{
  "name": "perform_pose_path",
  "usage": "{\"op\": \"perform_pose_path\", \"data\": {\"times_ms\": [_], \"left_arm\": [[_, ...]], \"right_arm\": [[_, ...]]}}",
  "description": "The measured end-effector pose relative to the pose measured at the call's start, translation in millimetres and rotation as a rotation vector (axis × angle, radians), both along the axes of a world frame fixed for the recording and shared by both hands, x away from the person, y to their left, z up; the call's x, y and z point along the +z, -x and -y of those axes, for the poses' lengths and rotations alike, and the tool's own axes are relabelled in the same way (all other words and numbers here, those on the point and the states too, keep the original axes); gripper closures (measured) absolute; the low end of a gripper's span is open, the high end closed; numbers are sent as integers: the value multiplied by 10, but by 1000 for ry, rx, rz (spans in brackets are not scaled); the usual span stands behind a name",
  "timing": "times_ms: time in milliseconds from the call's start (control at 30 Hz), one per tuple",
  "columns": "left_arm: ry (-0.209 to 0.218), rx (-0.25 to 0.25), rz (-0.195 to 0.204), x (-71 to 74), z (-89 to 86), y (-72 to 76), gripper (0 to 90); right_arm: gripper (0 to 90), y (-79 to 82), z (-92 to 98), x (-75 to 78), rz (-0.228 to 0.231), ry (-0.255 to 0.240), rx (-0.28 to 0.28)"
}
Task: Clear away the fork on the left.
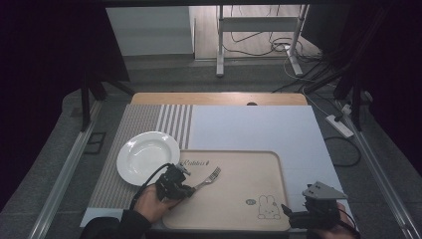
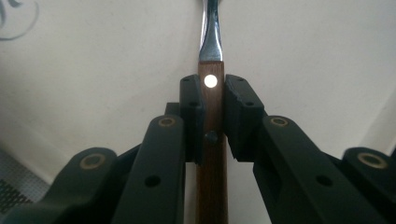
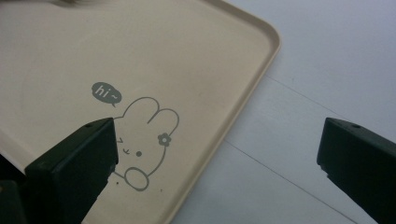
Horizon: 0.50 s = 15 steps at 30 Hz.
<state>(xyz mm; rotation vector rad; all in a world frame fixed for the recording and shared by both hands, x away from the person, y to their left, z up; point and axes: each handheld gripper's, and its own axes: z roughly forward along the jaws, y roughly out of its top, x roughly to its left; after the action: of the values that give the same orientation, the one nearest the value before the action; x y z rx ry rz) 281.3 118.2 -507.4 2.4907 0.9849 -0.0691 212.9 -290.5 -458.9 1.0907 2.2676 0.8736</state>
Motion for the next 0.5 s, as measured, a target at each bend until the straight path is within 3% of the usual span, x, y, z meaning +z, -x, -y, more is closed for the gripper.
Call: {"op": "perform_pose_path", "data": {"times_ms": [100, 200, 267, 500], "left_arm": [[-3, -17, 4, -13, 3, -6, 757], [4, -30, 45, 38, 17, -9, 619], [6, -41, 69, 74, 47, -21, 609], [28, -105, 67, 118, 248, -129, 836]], "right_arm": [[0, -2, 5, 2, 1, -3, -4], [0, -4, 6, 0, 4, -3, -8], [0, -5, 6, -1, 3, -4, -7], [0, -9, 2, -2, -1, 1, -7]]}}
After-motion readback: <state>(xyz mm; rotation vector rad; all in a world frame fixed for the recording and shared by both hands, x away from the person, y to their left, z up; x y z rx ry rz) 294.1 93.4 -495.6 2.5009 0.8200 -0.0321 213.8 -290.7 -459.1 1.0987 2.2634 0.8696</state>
